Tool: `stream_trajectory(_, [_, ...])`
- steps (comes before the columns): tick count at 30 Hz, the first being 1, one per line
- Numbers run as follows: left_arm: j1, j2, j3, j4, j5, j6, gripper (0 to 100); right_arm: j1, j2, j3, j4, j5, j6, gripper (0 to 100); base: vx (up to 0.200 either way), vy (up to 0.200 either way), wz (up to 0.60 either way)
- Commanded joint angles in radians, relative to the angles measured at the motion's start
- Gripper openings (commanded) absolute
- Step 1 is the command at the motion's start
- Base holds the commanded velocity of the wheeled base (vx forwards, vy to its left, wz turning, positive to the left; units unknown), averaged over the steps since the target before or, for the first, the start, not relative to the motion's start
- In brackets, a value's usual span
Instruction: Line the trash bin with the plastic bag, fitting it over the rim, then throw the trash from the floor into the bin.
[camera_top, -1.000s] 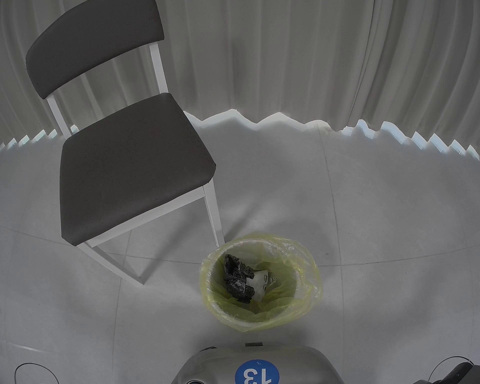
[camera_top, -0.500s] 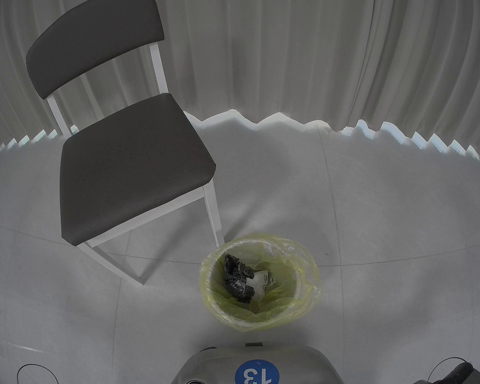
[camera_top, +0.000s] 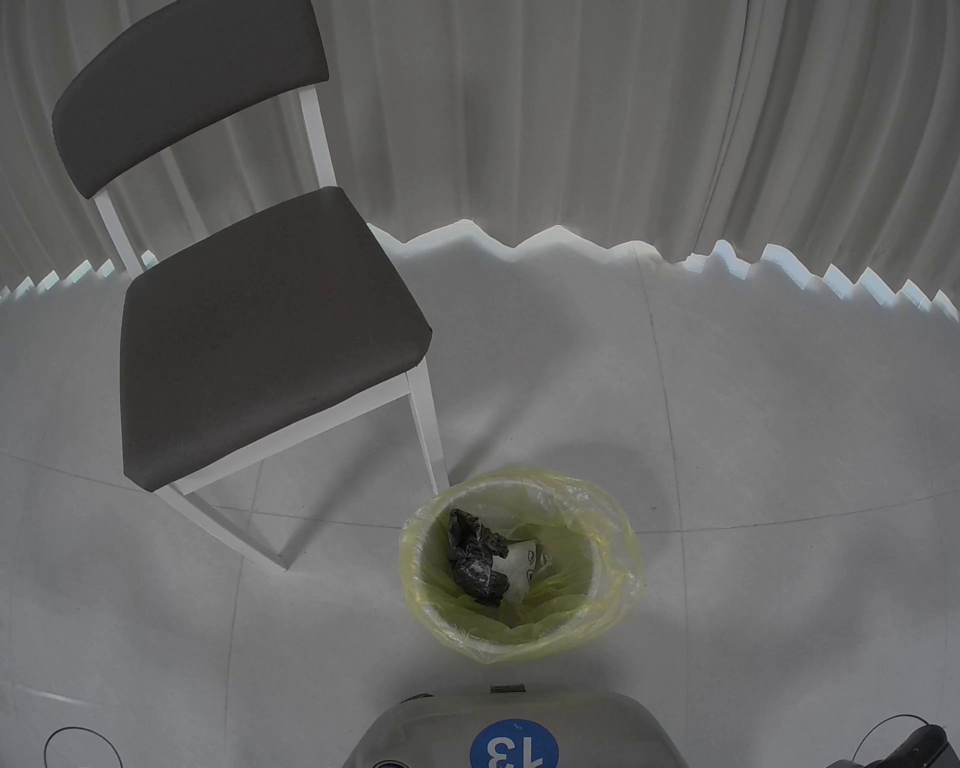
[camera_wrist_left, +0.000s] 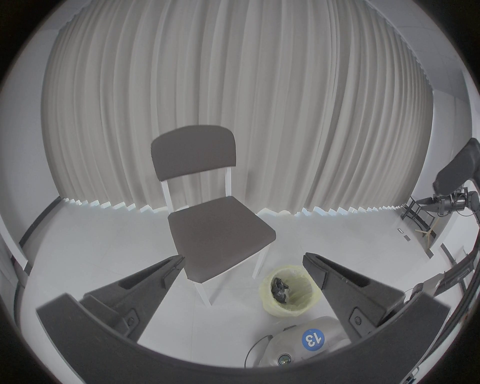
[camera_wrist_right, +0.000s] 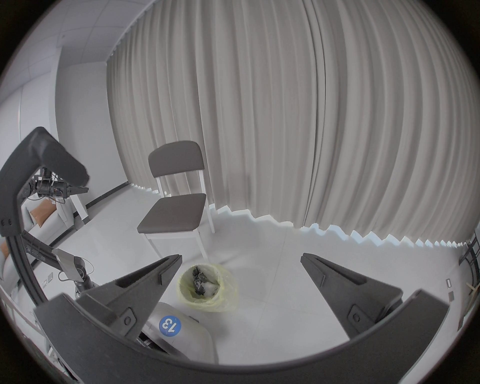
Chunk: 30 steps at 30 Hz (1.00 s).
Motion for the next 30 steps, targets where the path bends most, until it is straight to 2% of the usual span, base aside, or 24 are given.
stream_trajectory(1, [0.001,-0.051,0.011,-0.009,0.031,-0.050,100,0.005,-0.056,0.000,0.004,0.001,0.000,100,0.000,0.000,0.00])
stream_trajectory(5, [0.007,-0.055,0.001,-0.008,0.036,-0.086,100,0.005,-0.062,-0.007,0.003,0.001,0.000,100,0.000,0.000,0.00])
stream_trajectory(7, [0.035,-0.060,0.003,-0.014,0.031,-0.093,100,0.004,-0.062,-0.010,0.001,0.001,0.000,100,0.000,0.000,0.00])
stream_trajectory(10, [0.071,-0.090,0.025,-0.024,0.017,-0.086,100,-0.005,-0.063,-0.010,0.000,0.002,0.000,100,0.000,0.000,0.00])
stream_trajectory(14, [0.077,-0.121,0.055,-0.028,0.013,-0.083,100,-0.008,-0.071,-0.007,-0.004,0.004,0.000,100,0.000,0.000,0.00])
stream_trajectory(19, [0.088,-0.146,0.176,-0.031,0.007,-0.097,100,-0.008,-0.071,-0.004,-0.011,0.004,0.000,100,0.000,0.000,0.00])
stream_trajectory(22, [0.088,-0.146,0.265,-0.127,0.005,-0.098,100,-0.010,-0.071,-0.001,-0.013,0.005,0.000,100,0.000,0.000,0.00])
stream_trajectory(23, [0.087,-0.146,0.357,-0.268,0.005,-0.097,100,-0.013,-0.072,0.003,-0.013,0.005,0.000,100,0.000,0.000,0.00])
stream_trajectory(27, [0.088,-0.146,0.561,-0.578,0.007,-0.089,100,-0.014,-0.079,0.031,-0.017,0.005,0.000,100,0.000,0.000,0.00])
stream_trajectory(30, [0.088,-0.146,0.670,-0.683,0.002,-0.084,100,-0.014,-0.085,0.051,-0.042,0.004,0.003,100,0.000,0.000,0.00])
